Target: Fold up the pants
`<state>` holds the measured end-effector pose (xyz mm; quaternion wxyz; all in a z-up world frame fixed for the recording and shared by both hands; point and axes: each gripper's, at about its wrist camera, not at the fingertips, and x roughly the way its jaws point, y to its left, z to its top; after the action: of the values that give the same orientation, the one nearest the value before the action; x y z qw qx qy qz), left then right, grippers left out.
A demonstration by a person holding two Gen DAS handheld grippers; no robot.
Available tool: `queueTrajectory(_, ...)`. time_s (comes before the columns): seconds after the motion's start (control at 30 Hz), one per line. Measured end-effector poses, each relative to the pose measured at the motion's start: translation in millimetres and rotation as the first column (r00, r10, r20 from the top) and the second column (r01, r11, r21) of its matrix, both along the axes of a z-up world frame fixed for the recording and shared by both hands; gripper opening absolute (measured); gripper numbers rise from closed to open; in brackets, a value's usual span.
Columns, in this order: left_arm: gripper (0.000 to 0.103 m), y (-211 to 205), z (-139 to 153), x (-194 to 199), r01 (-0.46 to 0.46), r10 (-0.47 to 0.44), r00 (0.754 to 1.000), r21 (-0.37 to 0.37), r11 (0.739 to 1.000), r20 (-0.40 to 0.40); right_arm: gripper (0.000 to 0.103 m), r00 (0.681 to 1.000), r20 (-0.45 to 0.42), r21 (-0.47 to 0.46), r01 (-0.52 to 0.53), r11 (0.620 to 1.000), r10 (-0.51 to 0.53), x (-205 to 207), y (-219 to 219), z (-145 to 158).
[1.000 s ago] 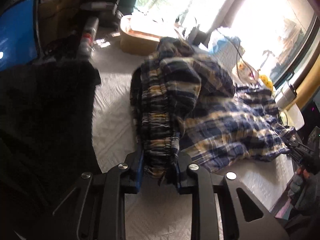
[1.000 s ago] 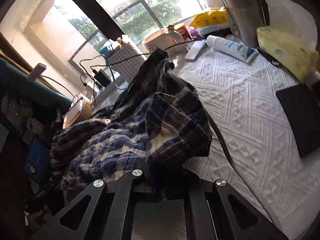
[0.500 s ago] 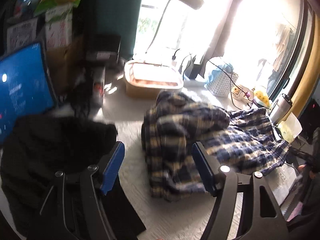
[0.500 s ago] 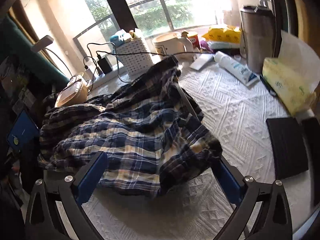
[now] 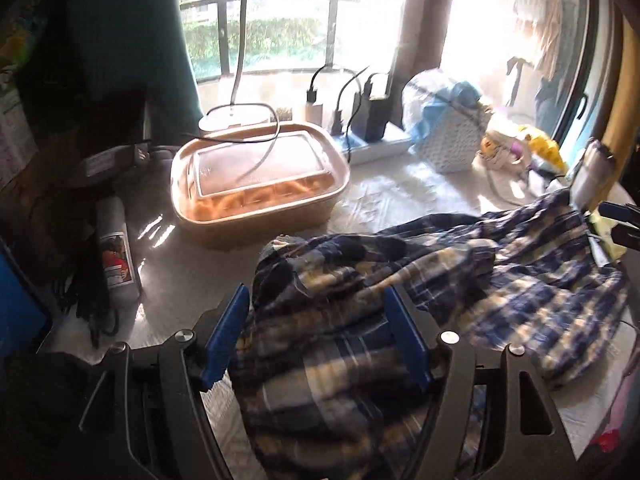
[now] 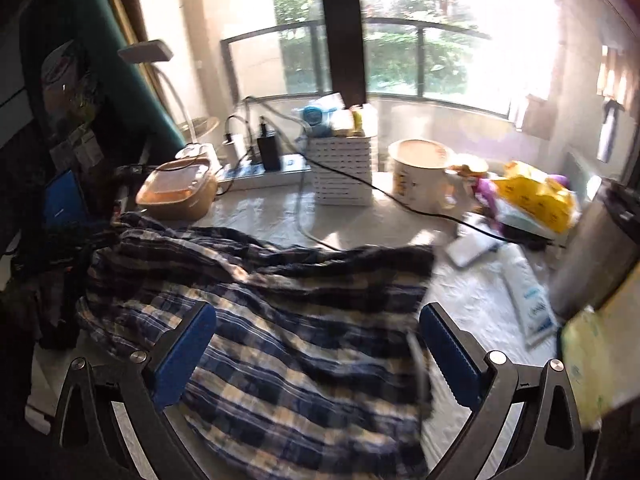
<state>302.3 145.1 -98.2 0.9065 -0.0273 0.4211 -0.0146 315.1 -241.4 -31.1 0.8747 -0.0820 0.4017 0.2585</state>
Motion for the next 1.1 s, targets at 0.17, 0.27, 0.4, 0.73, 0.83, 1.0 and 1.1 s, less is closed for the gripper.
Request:
queueTrajectory(0.17, 0.07, 13.5, -20.7, 21.6, -0.048, 0.048, 0.998, 0.014, 0.999, -0.049, 0.062, 0.982, -0.127, -0.013, -0.144, 0.989, 0.142, 48.3, 80.1, -50.8)
queueTrajectory(0.27, 0.07, 26.7, -32.3, 32.4, -0.084, 0.084, 0.994, 0.011, 0.996, -0.072, 0.05, 0.963, -0.224, -0.046, -0.166, 0.985, 0.152, 76.9, 105.4, -90.4)
queueTrajectory(0.4, 0.07, 42.5, -43.9, 43.2, -0.127, 0.128, 0.987, 0.024, 0.992, -0.094, 0.042, 0.961, -0.255, -0.089, -0.133, 0.987, 0.107, 108.5, 105.6, -110.9)
queueTrajectory(0.73, 0.07, 49.3, -30.6, 28.9, -0.141, 0.142, 0.988, 0.017, 0.99, -0.057, 0.041, 0.981, -0.183, -0.049, -0.079, 0.996, 0.069, 143.5, 77.8, -80.0)
queueTrajectory(0.83, 0.07, 50.5, -16.3, 13.2, -0.155, 0.155, 0.987, 0.003, 0.988, -0.032, 0.044, 0.984, -0.116, -0.003, -0.136, 0.991, 0.135, 119.3, 72.1, -54.4)
queueTrajectory(1.0, 0.07, 40.6, -0.7, -11.6, -0.156, 0.156, 0.988, -0.021, 0.988, -0.01, 0.044, 0.993, -0.054, 0.086, -0.097, 0.992, 0.101, 90.9, 33.3, -19.9)
queueTrajectory(1.1, 0.07, 36.8, 1.6, -26.8, -0.163, 0.162, 0.987, -0.051, 0.985, -0.014, 0.044, 0.998, -0.033, 0.097, -0.048, 0.994, 0.051, 77.5, 15.8, -10.1)
